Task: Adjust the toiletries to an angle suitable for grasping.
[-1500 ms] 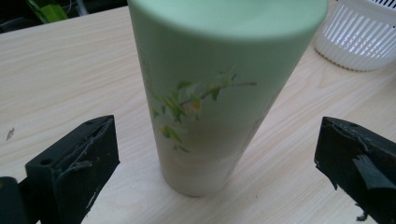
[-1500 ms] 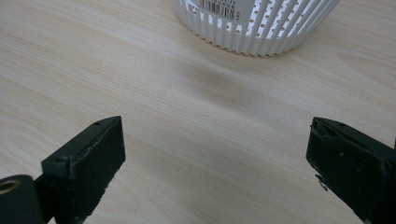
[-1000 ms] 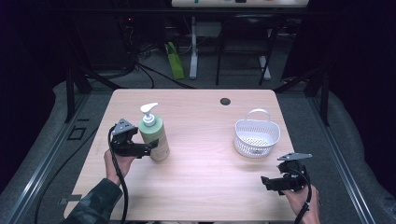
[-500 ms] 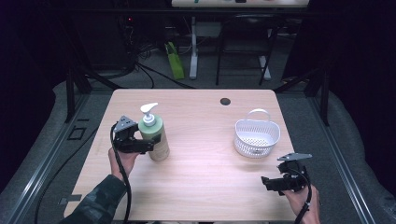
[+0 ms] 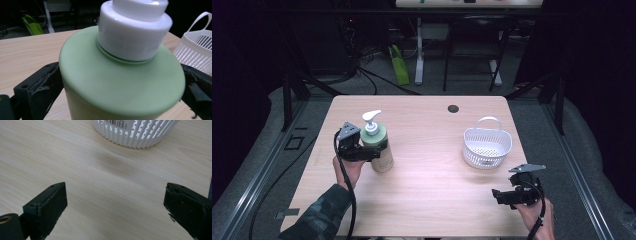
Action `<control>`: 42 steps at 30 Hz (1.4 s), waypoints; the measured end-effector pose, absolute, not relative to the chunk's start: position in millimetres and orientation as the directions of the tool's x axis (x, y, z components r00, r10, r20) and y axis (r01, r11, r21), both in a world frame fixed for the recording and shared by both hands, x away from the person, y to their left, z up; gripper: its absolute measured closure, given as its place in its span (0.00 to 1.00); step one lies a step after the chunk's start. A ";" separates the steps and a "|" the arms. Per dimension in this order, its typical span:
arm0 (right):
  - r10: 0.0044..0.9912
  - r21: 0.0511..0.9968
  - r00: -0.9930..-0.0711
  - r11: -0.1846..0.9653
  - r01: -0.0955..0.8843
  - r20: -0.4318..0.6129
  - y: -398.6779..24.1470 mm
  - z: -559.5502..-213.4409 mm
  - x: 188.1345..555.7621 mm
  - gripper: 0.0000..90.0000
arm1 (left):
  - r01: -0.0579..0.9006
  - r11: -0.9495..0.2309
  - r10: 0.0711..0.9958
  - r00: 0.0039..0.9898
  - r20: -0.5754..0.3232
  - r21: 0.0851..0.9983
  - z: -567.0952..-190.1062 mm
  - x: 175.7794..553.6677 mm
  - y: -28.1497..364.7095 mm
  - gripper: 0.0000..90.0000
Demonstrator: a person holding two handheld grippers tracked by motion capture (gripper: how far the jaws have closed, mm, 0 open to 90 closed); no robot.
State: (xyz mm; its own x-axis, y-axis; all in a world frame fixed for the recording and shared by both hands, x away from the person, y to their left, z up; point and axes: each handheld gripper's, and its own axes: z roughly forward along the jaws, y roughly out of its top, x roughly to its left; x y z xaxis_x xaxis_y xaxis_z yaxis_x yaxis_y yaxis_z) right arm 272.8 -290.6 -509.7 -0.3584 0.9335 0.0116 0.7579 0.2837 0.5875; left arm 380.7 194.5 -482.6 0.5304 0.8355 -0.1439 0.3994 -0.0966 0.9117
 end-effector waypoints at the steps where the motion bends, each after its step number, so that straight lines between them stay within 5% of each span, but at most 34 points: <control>1: 0.934 0.587 -0.358 0.284 0.758 0.012 -290.6 -509.7 272.8 0.05 | 0.399 -0.097 0.835 0.530 -0.144 0.912 -482.6 380.7 194.5 0.00; 42: 0.933 0.590 -0.360 0.287 0.755 0.006 -289.8 -508.8 272.0 0.05 | 0.373 -0.088 0.832 0.537 -0.137 0.924 -487.5 380.7 189.9 0.10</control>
